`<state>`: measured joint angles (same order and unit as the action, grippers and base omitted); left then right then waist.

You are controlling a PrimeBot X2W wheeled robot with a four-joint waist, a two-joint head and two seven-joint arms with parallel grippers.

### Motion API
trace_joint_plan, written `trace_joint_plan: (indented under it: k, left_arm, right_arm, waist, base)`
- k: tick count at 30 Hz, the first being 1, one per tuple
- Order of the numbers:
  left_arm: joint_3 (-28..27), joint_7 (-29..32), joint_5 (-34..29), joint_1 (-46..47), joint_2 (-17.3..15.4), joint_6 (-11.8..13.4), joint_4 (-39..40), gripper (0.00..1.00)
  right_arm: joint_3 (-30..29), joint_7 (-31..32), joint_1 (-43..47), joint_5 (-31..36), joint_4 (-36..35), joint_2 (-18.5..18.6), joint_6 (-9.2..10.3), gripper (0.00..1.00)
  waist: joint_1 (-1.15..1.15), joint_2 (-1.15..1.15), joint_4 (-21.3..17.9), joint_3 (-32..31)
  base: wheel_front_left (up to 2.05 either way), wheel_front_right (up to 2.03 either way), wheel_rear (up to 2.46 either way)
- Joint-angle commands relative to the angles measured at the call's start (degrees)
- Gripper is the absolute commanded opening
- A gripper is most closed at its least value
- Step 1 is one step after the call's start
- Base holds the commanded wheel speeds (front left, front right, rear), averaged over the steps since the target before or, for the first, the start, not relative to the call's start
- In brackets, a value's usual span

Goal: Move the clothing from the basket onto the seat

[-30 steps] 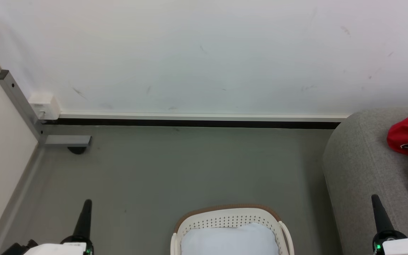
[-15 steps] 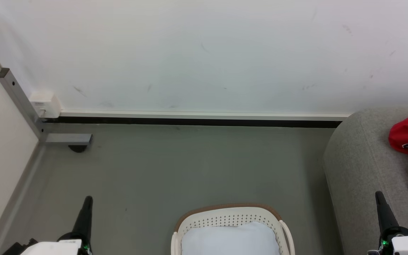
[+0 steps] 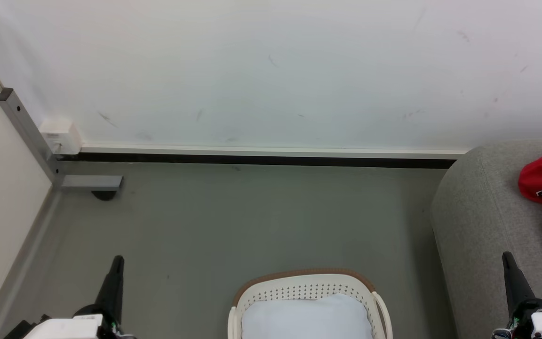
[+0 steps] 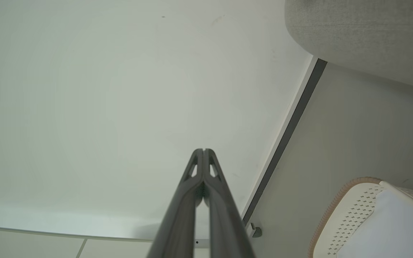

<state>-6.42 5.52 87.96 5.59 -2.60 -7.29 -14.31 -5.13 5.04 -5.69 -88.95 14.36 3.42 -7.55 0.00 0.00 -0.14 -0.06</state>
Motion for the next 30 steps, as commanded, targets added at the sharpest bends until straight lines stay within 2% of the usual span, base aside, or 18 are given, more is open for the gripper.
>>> trace_joint_plan:
  k: [1,10,30]
  left_arm:
    - [-0.16,0.33,1.47,0.66,-0.48,-0.29,0.32,0.0]
    - [-0.21,1.21,4.81,0.95,-0.49,-0.36,0.34,0.0]
    - [-0.2,1.26,4.79,0.92,-0.48,-0.31,0.33,0.0]
  right_arm:
    - [-0.33,0.29,-0.54,-0.82,-0.48,-0.04,0.11,0.0]
    - [-1.05,1.22,-0.78,-4.05,-0.57,-0.15,0.12,0.0]
    - [-1.22,1.34,-0.79,-3.69,-0.52,-0.28,0.12,0.0]
  waist:
    - [0.0,0.0,0.01,0.02]
    - [0.0,0.0,0.13,0.23]
    - [0.0,0.0,0.14,0.24]
  base:
    - [0.0,0.0,0.0]
    - [0.0,0.0,0.0]
    - [0.0,0.0,0.0]
